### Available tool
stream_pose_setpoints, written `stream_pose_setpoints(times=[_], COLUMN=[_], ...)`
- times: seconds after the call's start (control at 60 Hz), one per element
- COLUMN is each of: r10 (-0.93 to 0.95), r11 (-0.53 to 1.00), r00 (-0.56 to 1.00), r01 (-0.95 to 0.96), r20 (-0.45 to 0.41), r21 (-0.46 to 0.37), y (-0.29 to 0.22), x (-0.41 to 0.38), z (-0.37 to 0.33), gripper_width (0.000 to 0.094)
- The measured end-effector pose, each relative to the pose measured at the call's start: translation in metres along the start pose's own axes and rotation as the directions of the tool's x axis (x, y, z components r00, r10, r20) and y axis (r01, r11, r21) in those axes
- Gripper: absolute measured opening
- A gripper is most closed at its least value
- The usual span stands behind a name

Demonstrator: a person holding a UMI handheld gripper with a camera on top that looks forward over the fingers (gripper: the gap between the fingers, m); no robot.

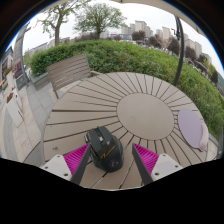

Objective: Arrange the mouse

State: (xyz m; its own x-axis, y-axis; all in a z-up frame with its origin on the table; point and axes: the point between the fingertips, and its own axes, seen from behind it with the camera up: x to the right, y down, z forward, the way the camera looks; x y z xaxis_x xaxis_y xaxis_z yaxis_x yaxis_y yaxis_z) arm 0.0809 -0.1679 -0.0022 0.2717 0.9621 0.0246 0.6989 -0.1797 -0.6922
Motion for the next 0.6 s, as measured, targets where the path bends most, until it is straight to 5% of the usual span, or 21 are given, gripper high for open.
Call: stream_pose_setpoints(times=[0.6], r10=[0.038], r11=[0.998], r00=[0.999], r01=[-0.037], r20=[0.012], r21=[-0.044], y=[-0.030], x=[0.003], z=[0.056], gripper_width=[0.0858])
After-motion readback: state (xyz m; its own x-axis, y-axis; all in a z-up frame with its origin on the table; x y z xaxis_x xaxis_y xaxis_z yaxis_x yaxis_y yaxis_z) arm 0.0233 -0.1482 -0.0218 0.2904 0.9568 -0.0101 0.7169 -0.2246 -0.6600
